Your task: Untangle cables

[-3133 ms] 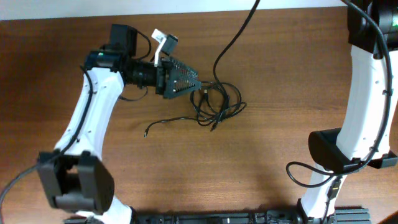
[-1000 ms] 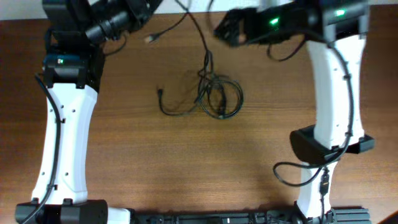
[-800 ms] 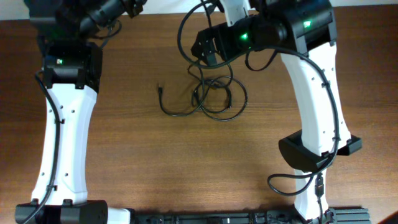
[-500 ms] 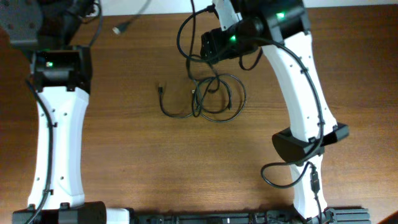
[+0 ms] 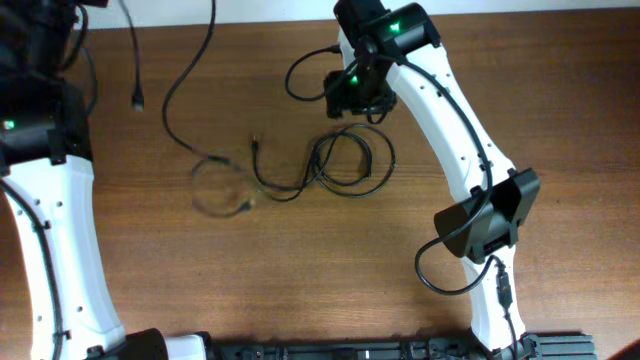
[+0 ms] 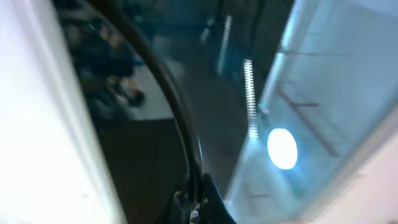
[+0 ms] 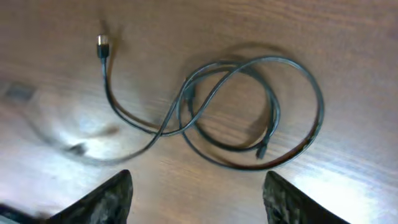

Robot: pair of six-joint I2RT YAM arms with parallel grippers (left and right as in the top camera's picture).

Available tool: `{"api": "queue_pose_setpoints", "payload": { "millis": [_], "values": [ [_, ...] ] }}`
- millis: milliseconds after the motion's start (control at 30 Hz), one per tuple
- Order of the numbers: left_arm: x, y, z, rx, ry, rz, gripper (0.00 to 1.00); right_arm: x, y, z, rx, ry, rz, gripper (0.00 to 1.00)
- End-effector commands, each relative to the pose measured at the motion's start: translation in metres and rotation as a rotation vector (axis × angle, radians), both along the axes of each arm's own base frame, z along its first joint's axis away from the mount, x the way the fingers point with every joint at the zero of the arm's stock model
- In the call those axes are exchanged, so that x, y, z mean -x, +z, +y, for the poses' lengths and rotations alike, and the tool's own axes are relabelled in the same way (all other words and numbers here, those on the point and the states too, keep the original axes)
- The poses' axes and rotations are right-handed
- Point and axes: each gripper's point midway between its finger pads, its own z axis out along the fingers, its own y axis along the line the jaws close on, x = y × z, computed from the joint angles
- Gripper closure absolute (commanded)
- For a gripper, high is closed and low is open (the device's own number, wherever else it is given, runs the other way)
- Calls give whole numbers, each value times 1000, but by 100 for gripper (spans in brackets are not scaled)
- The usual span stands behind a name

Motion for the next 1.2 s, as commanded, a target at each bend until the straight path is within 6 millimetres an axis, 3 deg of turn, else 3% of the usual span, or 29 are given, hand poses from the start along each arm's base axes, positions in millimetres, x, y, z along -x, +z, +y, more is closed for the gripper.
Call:
{"api": "queue_pose_setpoints", "payload": {
  "millis": [0,67,133,167,300,367,500,567,633,700,733,800,900,933,1033,1167],
  "values": [
    [16,29,-35,-312,-2,-181,100,4,0,7,-17,9,12,27],
    [22,36,-67,-573,11,-288,100,5,0,9,-30,13,19,18],
    [17,17,-92,-717,10,-258,100,5,0,9,-29,13,19,17],
    [11,4,-90,-746,50,-191,100,7,0,9,-27,13,24,15],
    [-13,-52,-30,-792,287,129,100,18,-1,9,-37,16,75,10],
    [-26,-70,-12,-798,311,190,100,21,1,15,-72,25,93,8],
    [-44,-68,37,-776,424,174,100,25,0,13,-63,24,109,8],
    [-43,-62,50,-768,435,153,100,25,0,13,-63,25,109,8],
    [-43,-63,33,-777,313,109,100,25,0,13,-64,25,108,8],
    [-39,-72,-2,-762,102,67,100,28,3,20,-102,89,107,8],
    [-37,-83,-10,-697,38,111,100,37,13,40,-222,243,99,0],
    [-31,-112,-20,-479,-65,276,100,42,37,55,-352,315,70,1],
    [-15,-113,-55,-429,-287,252,100,39,99,63,-418,415,-155,2],
    [-10,-122,-60,-381,-326,302,100,41,131,63,-437,466,-270,2],
    [-1,-135,-69,-288,-390,394,100,42,164,61,-454,487,-385,2],
    [6,-144,-95,-285,-457,429,100,44,174,78,-465,568,-465,1]
  ]
}}
